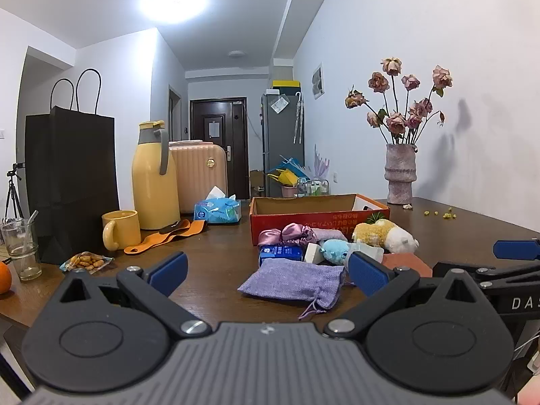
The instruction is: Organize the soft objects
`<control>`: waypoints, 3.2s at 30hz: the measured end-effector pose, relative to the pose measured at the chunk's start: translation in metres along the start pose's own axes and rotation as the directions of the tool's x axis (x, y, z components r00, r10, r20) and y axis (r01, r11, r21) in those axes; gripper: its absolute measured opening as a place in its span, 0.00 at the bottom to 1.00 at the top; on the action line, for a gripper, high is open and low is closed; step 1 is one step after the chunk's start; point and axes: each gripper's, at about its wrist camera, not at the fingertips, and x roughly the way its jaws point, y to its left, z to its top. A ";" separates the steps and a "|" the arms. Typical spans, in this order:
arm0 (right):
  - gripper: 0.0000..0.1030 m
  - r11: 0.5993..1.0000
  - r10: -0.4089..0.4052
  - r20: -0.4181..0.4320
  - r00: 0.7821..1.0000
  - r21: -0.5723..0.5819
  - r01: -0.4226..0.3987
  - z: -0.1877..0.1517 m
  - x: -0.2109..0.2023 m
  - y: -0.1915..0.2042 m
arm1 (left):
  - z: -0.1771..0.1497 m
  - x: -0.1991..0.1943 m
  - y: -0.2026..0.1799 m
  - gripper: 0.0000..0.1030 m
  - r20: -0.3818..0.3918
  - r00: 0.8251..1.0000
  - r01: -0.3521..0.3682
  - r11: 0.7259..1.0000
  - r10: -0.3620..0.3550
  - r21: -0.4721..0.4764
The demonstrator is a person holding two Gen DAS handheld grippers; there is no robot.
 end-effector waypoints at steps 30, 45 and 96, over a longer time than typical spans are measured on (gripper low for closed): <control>1.00 1.000 0.009 -0.007 1.000 -0.004 -0.009 0.000 -0.001 0.002 | 0.001 -0.001 0.002 1.00 0.010 1.000 -0.002 1.000 0.002 -0.001; 1.00 1.000 0.004 0.011 1.000 0.001 -0.004 0.000 -0.004 -0.002 | 0.001 -0.001 0.003 1.00 0.008 1.000 -0.002 1.000 0.002 0.001; 0.49 0.981 0.121 -0.298 0.947 0.181 -0.068 0.002 0.225 0.014 | -0.005 0.273 0.083 0.56 -0.473 0.780 0.332 0.912 -0.410 -0.242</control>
